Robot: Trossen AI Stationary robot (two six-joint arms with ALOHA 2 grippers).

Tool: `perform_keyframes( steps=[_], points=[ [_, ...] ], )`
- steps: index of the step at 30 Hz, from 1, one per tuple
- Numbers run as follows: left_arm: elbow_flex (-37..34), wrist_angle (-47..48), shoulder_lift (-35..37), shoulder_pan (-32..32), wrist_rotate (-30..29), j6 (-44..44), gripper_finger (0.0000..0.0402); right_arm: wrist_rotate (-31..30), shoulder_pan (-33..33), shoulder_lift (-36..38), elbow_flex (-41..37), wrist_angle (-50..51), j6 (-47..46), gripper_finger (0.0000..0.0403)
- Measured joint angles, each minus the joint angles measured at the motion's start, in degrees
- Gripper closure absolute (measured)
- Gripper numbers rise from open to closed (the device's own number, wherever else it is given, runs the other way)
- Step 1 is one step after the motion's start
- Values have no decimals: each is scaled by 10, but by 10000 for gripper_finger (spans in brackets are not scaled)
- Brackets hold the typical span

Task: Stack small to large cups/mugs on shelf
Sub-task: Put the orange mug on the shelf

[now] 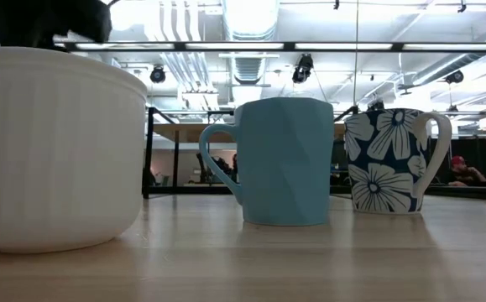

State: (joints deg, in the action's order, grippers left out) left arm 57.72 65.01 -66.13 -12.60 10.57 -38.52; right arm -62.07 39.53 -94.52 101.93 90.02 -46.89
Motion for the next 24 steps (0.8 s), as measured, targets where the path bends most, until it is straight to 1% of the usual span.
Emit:
perform_keyframes(
  steps=[3,6,12,19,24],
  points=[
    [31,0,-2,0,0,1,268,6,0,0,-1,0,0,394],
    [47,-6,-1,0,-1,-1,268,6,0,0,-1,0,0,394],
    [42,-18,-8,-13,-4,-15,268,6,0,0,-5,0,-1,394],
    [40,-45,-37,-38,-7,-4,268,10,0,0,-7,0,-11,394],
    [39,-60,-46,-41,-7,-1,268,9,0,0,-8,0,-11,394]
  ],
)
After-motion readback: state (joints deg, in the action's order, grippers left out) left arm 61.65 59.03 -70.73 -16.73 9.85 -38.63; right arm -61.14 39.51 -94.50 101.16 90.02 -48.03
